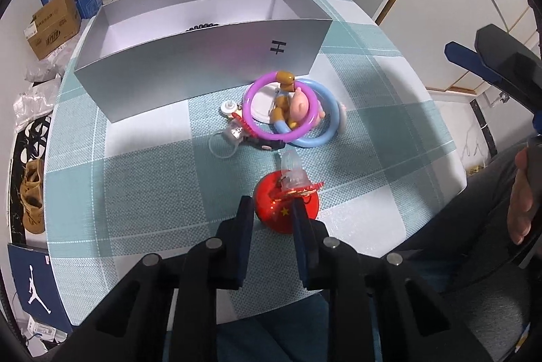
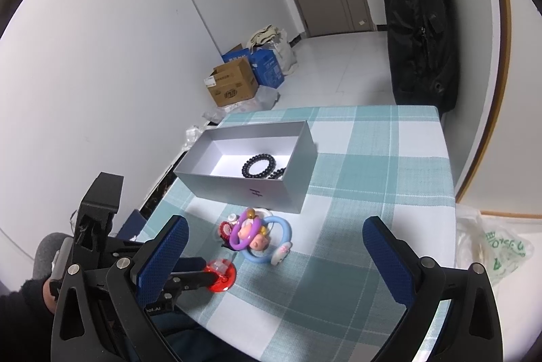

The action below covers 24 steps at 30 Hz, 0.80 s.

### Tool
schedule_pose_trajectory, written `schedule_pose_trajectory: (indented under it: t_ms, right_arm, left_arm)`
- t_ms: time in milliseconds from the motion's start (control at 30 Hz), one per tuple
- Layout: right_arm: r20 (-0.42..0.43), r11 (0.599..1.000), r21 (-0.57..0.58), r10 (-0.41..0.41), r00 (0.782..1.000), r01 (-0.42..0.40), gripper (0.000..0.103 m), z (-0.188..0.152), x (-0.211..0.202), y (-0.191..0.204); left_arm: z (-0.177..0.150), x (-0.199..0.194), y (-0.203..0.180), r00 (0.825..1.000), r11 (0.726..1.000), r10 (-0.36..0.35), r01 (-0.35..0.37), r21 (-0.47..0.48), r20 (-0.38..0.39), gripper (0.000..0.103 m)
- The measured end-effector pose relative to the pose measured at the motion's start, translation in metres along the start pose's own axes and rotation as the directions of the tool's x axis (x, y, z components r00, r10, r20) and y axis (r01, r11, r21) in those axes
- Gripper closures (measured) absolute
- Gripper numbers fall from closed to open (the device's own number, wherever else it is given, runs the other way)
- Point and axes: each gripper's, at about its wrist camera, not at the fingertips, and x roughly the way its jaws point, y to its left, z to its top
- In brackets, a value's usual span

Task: Organize jewelry
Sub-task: 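Lower the right gripper onto the red round badge and close it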

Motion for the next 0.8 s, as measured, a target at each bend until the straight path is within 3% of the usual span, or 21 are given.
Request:
schedule_pose_trajectory:
  t_ms: [200,400,533,633,733,800]
  right_arm:
    - [-0.039,0.999,0.023,0.048,0.998,-0.047,0.000,-0.006,0.006,0.000]
    - [-0.178,0.986,0.083,0.159,0.971,-0.146,0.001,-0.022,0.038,0.010]
    - [-0.248,0.990,0.020,0.141,0.958,-0.141,0.015,-0.030,0.060,0.030]
    - [-0.278,0.989,-0.011,0.140,0.950,-0.149,0.031,-0.035,0.071,0.040]
    - [-0.304,0.987,-0.056,0.124,0.945,-0.147,0.042,-0.039,0.081,0.052]
    - [-0.308,0.986,-0.101,0.097,0.946,-0.134,0.048,-0.040,0.087,0.061]
  left_arm:
    - [-0.002,-0.005,0.005,0.999,1.000,-0.020,0.020,-0.021,-0.029,0.085]
    - [-0.009,-0.009,0.001,0.999,0.999,0.010,-0.009,0.038,-0.032,0.084]
    - [-0.013,-0.018,0.014,1.000,1.000,0.015,-0.015,0.014,-0.018,0.081]
    - [-0.013,-0.027,0.029,1.000,0.999,0.000,0.000,-0.043,0.006,0.072]
    - [-0.015,-0.038,0.042,0.999,0.996,-0.004,0.008,-0.087,0.047,0.061]
    - [-0.015,-0.043,0.045,0.998,0.994,-0.005,0.012,-0.105,0.068,0.059]
